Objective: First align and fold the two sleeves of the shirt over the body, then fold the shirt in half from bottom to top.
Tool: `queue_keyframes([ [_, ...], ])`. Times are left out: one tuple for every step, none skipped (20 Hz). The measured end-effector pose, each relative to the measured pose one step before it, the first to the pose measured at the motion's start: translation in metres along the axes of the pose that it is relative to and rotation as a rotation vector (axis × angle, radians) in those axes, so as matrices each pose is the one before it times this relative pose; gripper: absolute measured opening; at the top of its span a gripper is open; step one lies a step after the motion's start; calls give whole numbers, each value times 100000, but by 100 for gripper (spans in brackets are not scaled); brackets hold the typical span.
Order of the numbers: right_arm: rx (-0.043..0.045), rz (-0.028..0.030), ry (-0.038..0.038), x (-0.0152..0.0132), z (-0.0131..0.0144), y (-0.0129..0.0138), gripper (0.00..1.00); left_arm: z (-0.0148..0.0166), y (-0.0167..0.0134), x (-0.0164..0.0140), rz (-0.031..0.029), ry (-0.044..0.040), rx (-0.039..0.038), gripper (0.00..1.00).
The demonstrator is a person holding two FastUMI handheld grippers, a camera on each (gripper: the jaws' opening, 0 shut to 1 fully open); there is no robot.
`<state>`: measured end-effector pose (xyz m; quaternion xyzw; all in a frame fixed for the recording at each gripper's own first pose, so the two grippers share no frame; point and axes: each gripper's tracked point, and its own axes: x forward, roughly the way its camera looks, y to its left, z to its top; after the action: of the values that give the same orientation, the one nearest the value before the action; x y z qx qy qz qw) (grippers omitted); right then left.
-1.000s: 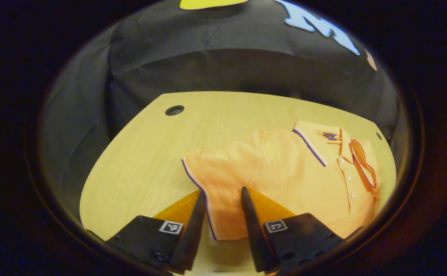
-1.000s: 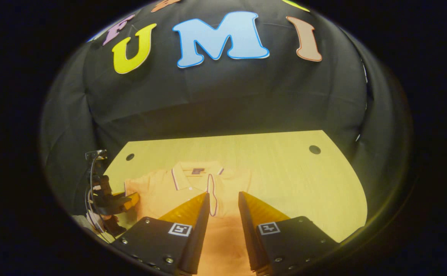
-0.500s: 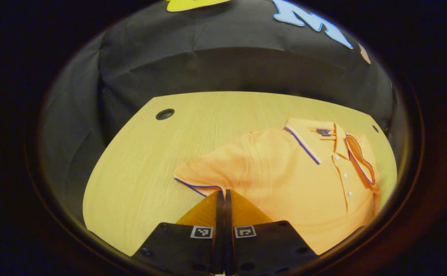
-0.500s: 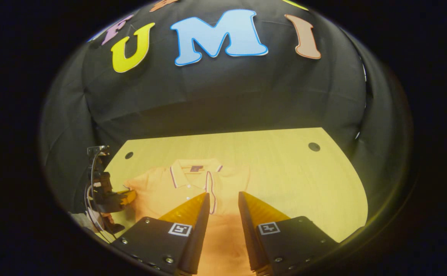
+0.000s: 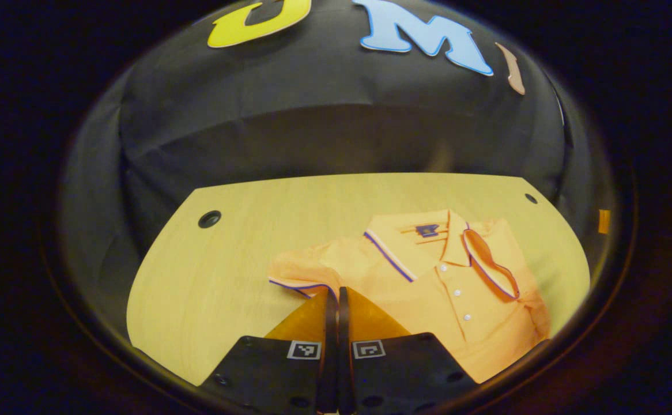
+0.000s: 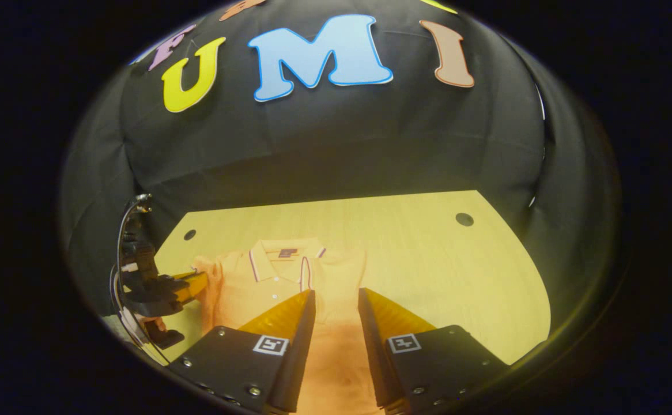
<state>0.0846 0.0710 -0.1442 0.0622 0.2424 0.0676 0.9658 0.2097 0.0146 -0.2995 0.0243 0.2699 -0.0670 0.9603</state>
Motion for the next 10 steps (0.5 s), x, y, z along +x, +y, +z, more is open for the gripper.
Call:
queue_keyframes([
  [67, -219, -60, -127, -105, -144, 48, 431, -1504, 161, -2249, -640, 835, 6],
  [8, -326, -120, -176, 58, -183, 48, 416, -1545, 172, -2456, -395, 686, 6],
  [34, -393, -236, -142, 4, -238, 48, 235, -1493, 107, -2211, -223, 507, 6],
  [198, -476, -288, -368, 20, -285, 48, 174, -1425, 167, -2162, -20, -35, 7],
  [256, -455, -157, -86, -97, -299, 48, 92, -1349, 156, -1848, 176, -443, 6],
  [296, -692, -84, -220, -63, -374, 48, -134, -1236, 217, -1686, 602, -651, 6],
  [407, -609, 82, -186, -127, -444, 48, -284, -1099, 288, -1579, 828, -784, 6],
  [532, -564, 121, -222, -80, -434, 48, -230, -859, 172, -1125, 698, -394, 6],
  [488, -582, -47, -38, -99, -383, 48, -259, -583, 238, -594, 527, -119, 6],
  [403, -694, 108, -212, -98, -485, 48, -116, -382, 107, -364, 392, 68, 7],
])
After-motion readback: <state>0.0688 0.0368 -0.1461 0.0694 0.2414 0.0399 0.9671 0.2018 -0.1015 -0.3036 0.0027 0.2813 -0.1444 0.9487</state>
